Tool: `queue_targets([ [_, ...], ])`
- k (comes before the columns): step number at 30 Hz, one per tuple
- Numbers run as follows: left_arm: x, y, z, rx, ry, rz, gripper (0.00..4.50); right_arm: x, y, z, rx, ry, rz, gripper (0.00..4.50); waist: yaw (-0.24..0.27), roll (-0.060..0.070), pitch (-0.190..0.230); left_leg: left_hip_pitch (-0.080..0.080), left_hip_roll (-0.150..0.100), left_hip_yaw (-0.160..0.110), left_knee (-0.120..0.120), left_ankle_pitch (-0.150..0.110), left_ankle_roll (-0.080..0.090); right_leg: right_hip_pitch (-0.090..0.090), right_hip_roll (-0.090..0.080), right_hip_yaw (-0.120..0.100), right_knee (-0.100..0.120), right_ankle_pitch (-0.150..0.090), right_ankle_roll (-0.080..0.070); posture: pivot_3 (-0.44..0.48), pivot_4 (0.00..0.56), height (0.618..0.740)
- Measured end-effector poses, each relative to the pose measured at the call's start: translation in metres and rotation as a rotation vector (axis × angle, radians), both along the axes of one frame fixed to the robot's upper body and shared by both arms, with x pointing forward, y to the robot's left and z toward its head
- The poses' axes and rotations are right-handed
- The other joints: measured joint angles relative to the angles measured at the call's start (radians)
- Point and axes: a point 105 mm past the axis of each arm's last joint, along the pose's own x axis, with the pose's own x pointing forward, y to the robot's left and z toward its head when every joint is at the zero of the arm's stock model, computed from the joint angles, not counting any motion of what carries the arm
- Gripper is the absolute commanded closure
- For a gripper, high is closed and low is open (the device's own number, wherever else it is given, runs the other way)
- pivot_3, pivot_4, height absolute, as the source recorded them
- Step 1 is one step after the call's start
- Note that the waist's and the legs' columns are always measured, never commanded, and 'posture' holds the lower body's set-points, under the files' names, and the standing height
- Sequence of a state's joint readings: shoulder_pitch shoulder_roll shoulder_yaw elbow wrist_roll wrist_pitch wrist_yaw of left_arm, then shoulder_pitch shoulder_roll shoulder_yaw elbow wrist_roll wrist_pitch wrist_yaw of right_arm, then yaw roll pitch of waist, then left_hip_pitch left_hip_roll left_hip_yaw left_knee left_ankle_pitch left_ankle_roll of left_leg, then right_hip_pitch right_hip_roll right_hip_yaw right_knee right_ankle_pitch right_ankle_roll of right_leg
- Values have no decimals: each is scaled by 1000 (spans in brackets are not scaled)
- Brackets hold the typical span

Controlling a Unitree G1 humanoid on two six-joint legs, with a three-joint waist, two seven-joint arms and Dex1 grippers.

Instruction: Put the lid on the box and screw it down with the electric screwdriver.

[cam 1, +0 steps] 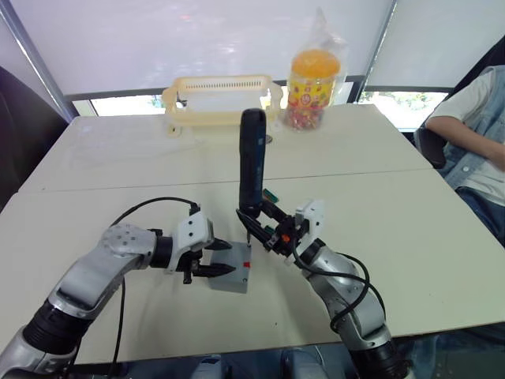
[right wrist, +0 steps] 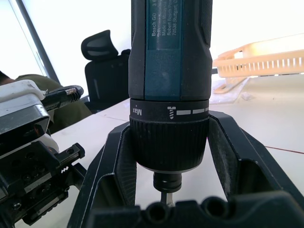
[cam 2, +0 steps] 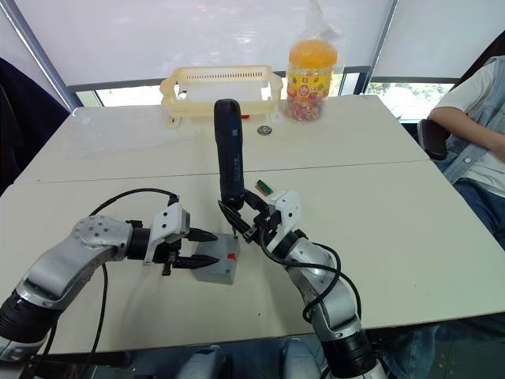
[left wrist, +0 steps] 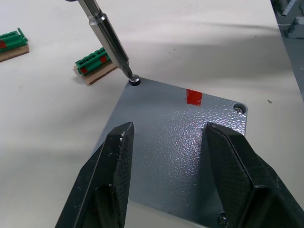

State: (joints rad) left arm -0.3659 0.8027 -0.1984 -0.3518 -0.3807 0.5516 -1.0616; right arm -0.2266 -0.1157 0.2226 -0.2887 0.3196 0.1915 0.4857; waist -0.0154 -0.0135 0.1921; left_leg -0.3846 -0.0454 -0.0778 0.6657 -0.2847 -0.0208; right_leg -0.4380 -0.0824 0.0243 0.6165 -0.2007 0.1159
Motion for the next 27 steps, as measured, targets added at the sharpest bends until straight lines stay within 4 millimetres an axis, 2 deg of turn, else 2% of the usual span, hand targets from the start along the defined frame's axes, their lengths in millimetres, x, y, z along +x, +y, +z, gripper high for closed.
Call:
queue_targets([
  [6,0,0,-1,0,0,-1,2095,-1,0,-1,0,2,2,2708,0,0,0,2,0,0,0,0,0,2,0,0,0,0,0,0,150,740],
  [11,1,1,-2,-1,3,0,2095,-1,0,-2,0,5,1,2708,-1,0,0,10,1,0,-3,-1,1,9,0,0,-2,-1,-1,0,150,740],
  [27,0,1,-3,-3,2,0,2095,-2,1,-4,1,13,2,2708,-1,0,0,10,2,0,-3,-1,1,9,1,0,-2,-1,-1,0,150,740],
])
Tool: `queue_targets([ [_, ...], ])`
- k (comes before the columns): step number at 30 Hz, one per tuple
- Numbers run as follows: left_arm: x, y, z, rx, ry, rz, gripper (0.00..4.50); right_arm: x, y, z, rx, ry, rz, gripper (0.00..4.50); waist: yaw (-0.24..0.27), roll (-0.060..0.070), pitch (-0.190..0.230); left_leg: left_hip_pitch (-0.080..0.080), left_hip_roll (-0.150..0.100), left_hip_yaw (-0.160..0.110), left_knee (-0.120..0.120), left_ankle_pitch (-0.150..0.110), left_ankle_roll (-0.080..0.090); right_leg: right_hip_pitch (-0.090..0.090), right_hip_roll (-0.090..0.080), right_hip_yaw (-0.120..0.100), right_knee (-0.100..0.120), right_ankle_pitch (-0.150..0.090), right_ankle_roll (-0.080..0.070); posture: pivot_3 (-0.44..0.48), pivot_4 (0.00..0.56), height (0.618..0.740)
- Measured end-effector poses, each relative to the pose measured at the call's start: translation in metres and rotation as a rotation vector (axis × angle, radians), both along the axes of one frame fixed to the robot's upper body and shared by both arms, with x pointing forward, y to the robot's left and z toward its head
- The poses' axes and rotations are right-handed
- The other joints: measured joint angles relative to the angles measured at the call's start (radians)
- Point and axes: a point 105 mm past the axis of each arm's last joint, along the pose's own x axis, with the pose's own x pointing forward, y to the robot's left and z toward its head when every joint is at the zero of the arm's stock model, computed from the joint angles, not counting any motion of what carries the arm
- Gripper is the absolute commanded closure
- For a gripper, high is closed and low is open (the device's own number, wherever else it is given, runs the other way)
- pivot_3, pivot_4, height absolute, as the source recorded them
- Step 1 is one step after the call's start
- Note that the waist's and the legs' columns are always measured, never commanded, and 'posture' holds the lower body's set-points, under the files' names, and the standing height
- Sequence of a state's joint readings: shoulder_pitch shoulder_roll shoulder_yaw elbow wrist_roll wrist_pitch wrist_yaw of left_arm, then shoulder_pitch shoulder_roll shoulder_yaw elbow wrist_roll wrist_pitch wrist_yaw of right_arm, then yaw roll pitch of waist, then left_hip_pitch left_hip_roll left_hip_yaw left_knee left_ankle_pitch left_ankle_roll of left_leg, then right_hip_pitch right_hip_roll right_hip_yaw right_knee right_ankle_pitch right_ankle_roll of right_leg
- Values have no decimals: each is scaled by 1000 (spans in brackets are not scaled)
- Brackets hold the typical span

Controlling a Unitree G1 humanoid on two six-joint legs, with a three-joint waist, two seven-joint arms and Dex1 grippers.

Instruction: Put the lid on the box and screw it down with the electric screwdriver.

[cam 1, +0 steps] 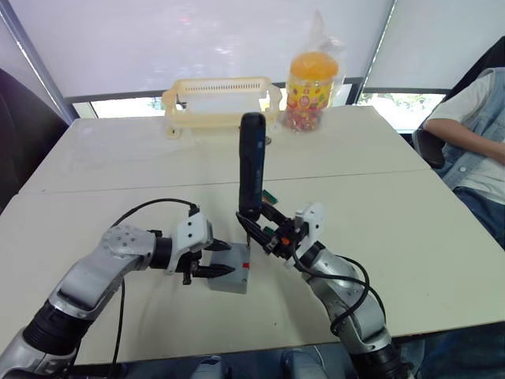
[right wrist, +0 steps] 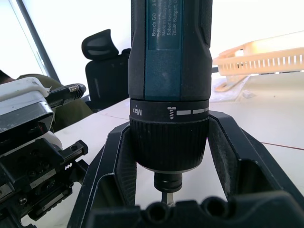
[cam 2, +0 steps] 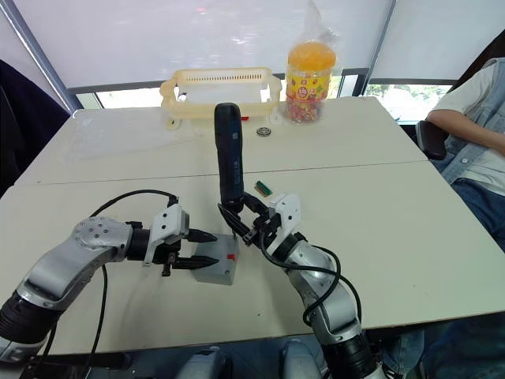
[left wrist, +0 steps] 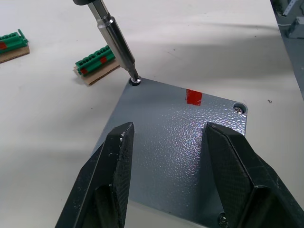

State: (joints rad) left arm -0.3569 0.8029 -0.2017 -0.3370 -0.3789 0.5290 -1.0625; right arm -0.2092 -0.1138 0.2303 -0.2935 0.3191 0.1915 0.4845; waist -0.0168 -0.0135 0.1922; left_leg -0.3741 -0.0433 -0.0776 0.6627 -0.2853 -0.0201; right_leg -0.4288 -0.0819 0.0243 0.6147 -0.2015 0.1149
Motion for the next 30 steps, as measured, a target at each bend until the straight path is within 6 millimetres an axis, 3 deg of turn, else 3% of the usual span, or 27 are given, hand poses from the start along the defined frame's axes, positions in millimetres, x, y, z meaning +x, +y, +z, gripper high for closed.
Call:
queue_targets([
  [30,0,0,0,1,3,3,2095,-7,6,-4,-142,-199,-11,2708,0,0,0,1,0,0,0,0,0,1,0,0,0,-1,-2,0,150,740],
])
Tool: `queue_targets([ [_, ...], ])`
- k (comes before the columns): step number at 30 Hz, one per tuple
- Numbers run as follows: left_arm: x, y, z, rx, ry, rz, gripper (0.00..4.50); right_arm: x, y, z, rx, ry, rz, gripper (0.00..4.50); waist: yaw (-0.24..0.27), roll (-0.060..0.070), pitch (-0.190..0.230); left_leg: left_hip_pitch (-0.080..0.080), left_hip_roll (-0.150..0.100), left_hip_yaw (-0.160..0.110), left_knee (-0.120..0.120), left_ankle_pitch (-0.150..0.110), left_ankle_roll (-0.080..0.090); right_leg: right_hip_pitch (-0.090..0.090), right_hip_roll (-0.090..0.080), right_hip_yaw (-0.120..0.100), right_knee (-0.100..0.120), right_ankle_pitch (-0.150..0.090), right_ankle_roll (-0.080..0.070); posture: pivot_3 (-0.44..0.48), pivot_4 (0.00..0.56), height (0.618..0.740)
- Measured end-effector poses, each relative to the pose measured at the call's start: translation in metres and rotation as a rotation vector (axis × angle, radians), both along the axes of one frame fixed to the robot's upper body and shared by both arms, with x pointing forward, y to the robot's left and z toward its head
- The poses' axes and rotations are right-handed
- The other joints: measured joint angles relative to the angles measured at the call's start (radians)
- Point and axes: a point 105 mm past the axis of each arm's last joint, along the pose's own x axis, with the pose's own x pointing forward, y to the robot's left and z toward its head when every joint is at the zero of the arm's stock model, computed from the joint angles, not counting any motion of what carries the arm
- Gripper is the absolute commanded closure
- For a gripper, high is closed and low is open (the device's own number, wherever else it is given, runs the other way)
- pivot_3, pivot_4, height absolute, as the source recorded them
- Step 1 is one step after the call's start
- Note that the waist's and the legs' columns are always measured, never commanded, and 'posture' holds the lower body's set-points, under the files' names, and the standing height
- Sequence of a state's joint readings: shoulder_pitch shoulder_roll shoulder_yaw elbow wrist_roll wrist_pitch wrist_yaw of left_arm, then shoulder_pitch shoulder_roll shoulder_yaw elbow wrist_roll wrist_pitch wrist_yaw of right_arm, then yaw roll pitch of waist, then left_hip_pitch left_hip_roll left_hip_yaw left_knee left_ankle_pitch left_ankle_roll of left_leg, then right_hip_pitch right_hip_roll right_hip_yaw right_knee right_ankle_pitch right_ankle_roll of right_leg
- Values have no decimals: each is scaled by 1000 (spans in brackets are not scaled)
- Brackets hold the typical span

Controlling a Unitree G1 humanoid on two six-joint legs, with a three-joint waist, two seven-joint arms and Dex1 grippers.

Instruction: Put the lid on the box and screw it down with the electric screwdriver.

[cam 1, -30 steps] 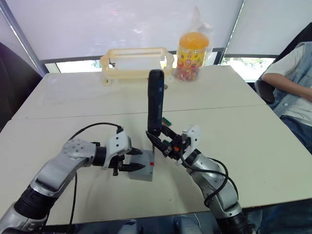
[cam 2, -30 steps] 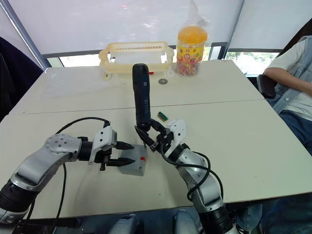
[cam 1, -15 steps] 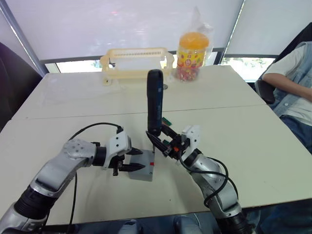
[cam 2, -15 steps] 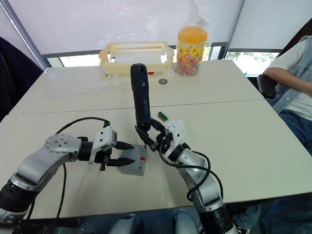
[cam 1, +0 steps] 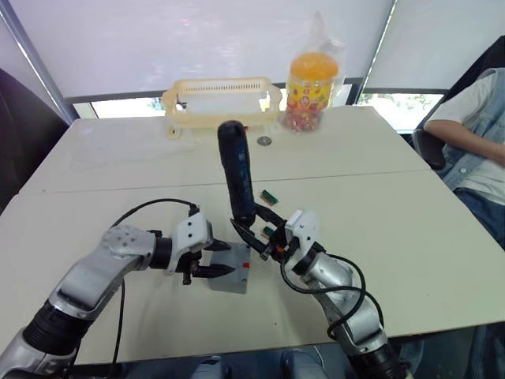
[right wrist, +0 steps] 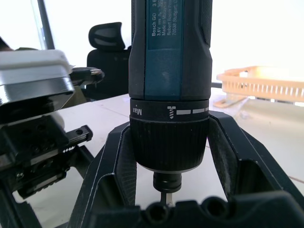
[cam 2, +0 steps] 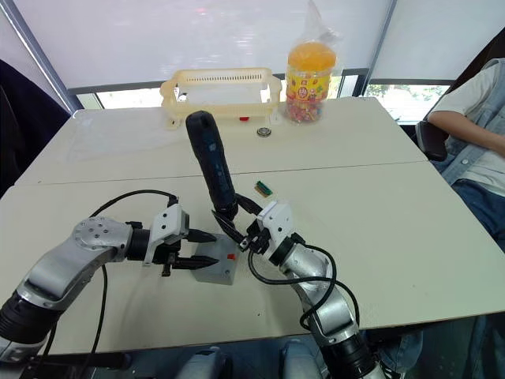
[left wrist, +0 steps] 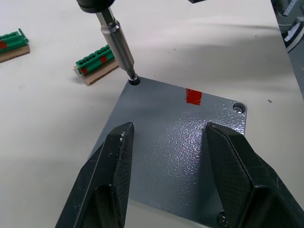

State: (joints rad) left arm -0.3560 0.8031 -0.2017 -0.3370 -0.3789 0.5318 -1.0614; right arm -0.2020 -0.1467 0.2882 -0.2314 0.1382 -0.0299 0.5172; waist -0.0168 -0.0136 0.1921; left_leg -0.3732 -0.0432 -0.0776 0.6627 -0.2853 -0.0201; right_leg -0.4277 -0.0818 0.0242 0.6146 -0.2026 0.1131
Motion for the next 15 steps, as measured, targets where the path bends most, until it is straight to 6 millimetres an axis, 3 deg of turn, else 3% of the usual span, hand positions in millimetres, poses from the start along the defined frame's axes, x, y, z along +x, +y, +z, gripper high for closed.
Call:
queue_targets([
  [15,-1,2,-2,9,9,4,2095,0,-4,-9,65,6,-18,2708,0,1,-6,1,1,0,0,0,0,1,0,0,0,-1,-2,0,150,740],
])
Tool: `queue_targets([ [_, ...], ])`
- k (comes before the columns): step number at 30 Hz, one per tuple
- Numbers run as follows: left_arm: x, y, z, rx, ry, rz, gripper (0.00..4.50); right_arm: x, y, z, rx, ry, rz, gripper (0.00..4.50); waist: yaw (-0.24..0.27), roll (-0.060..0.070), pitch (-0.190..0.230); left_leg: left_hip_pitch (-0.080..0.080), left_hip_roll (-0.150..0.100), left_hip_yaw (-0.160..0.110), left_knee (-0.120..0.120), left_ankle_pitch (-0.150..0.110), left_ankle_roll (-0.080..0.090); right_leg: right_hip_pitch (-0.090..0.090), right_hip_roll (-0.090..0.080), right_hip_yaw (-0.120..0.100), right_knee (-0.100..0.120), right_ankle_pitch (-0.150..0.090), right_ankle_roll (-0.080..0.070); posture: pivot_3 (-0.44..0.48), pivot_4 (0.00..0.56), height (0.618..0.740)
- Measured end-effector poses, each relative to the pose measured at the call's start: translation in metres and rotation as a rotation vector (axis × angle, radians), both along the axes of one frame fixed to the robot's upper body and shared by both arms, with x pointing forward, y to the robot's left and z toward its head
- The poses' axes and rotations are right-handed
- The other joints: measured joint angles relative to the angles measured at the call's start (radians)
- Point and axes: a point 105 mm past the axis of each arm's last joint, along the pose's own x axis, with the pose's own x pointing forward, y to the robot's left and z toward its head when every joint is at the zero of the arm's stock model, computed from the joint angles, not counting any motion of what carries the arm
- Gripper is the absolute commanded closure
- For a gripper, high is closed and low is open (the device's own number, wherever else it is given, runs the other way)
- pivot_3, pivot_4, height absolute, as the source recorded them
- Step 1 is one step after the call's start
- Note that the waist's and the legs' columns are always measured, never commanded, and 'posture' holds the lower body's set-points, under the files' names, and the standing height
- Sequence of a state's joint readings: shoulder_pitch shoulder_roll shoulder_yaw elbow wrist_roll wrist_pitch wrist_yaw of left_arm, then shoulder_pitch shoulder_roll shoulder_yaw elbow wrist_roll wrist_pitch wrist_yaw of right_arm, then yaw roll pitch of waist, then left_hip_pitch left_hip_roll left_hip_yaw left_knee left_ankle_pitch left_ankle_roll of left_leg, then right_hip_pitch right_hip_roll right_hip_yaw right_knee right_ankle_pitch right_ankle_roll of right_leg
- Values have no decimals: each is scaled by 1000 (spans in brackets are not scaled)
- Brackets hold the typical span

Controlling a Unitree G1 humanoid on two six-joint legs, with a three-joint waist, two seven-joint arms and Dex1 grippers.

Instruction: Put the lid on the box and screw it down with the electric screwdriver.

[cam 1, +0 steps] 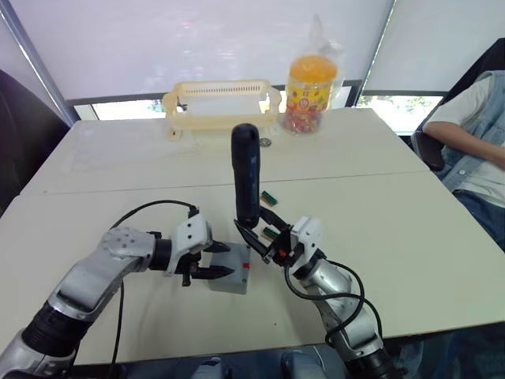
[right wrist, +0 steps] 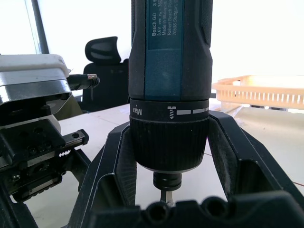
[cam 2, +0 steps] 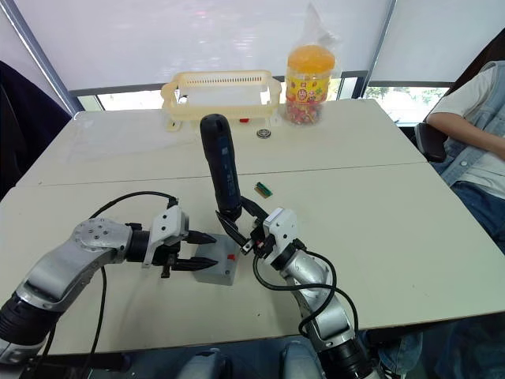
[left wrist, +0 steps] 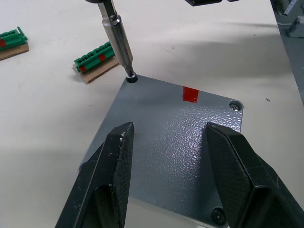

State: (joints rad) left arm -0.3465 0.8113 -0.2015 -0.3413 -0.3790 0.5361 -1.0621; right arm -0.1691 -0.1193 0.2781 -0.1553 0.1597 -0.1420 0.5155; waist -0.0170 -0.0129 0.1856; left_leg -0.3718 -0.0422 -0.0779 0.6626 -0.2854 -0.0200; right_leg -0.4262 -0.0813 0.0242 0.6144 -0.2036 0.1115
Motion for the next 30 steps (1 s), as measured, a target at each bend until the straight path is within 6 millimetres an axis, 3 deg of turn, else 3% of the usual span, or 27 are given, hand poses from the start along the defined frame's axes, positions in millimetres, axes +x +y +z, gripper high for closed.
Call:
queue_targets([
  [30,-2,5,-3,30,16,15,2095,3,4,-9,30,45,37,2708,-2,2,-14,2,1,0,-1,0,0,2,0,0,0,-1,-2,0,150,740],
])
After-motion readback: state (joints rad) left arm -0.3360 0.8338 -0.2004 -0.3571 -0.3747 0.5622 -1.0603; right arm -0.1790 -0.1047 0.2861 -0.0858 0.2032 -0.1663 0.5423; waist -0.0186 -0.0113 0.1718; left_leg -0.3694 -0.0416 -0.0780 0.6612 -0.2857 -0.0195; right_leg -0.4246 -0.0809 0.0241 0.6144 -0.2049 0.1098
